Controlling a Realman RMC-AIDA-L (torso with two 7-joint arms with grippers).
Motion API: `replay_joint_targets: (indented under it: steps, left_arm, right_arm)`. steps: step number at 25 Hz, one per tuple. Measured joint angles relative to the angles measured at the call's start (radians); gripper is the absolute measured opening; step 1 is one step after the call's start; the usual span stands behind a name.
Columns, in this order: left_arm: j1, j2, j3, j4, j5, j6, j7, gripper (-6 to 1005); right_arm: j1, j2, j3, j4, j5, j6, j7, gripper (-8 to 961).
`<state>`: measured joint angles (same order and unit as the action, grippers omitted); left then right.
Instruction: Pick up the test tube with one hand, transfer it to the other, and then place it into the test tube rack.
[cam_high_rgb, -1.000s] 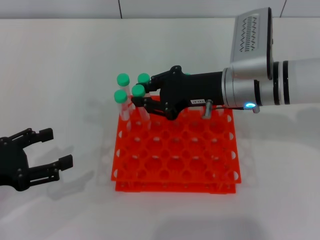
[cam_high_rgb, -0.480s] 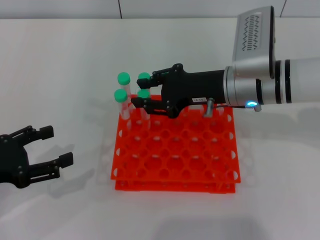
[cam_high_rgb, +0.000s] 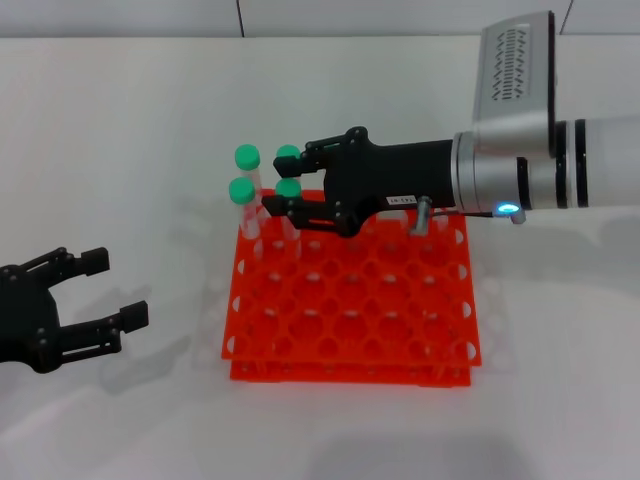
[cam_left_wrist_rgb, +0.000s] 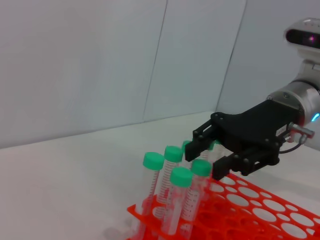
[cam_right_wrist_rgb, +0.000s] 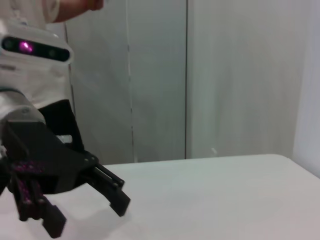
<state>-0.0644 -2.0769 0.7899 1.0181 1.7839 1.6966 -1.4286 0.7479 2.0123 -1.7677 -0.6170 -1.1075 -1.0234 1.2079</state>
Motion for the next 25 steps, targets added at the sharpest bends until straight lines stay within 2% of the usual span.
replay_joint_targets:
  steps: [2, 7, 9, 13, 18, 23, 25]
  left_arm:
    - [0.000, 0.000, -0.002, 0.002, 0.000, 0.001, 0.000, 893]
    - [-0.007, 0.000, -0.012, 0.000, 0.001, 0.004, 0.002, 893]
    - [-0.010, 0.000, -0.015, 0.000, 0.002, 0.004, 0.004, 893]
    - [-0.018, 0.005, -0.015, 0.002, 0.013, 0.006, -0.010, 893]
    - [-0.038, 0.008, -0.014, 0.000, 0.036, 0.006, -0.015, 893]
    - [-0.057, 0.013, -0.013, -0.001, 0.045, 0.006, -0.015, 893]
    - [-0.076, 0.013, -0.009, -0.001, 0.070, 0.011, -0.015, 893]
  right_arm:
    - [-0.011, -0.001, 0.003, -0.012, 0.000, -0.006, 0.000, 434]
    - [-0.097, -0.019, 0.058, -0.081, -0.007, -0.057, -0.007, 446]
    - [-0.136, -0.025, 0.119, -0.099, -0.037, -0.113, -0.008, 451]
    - [-0.212, -0.024, 0.305, -0.107, -0.134, -0.276, -0.007, 460]
    - [-0.306, -0.030, 0.469, -0.108, -0.220, -0.398, -0.013, 560]
    - [-0.381, -0.042, 0.541, -0.107, -0.268, -0.430, -0.013, 659]
    - [-0.408, -0.046, 0.563, -0.104, -0.288, -0.441, -0.015, 732]
